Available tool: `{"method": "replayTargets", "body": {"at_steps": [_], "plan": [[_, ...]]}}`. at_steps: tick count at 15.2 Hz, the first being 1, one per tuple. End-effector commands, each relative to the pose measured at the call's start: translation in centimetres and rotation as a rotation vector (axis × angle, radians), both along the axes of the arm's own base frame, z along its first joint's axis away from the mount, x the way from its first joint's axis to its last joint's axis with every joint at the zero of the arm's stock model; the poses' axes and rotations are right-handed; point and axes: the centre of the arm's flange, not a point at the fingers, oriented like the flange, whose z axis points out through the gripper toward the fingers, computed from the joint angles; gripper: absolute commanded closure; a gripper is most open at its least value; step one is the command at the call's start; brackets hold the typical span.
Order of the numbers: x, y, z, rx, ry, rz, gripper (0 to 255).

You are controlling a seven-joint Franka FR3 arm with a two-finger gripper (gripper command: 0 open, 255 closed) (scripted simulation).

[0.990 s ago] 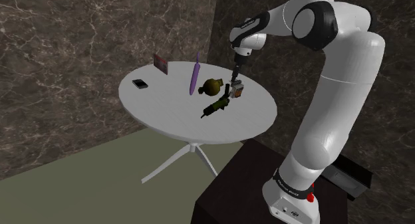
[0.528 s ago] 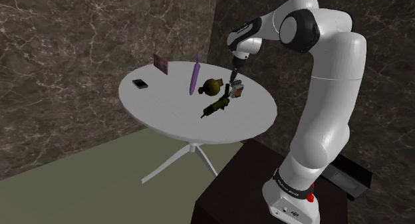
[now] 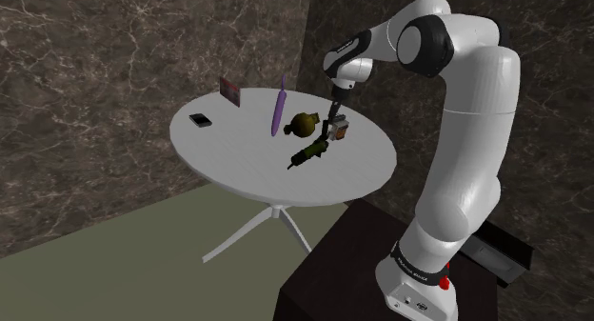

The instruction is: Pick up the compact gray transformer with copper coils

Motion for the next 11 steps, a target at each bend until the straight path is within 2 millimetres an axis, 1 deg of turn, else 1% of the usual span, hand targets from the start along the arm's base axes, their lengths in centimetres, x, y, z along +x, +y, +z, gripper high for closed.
{"method": "replayTargets", "body": {"at_steps": [1,6,11], "plan": [[0.0,0.0,-0.1,0.001,0.002,0.000,255],[-0.1,-0.1,-0.1,0.001,0.002,0.000,255],[-0.1,-0.1,2.5,0.001,0.002,0.000,255]]}}
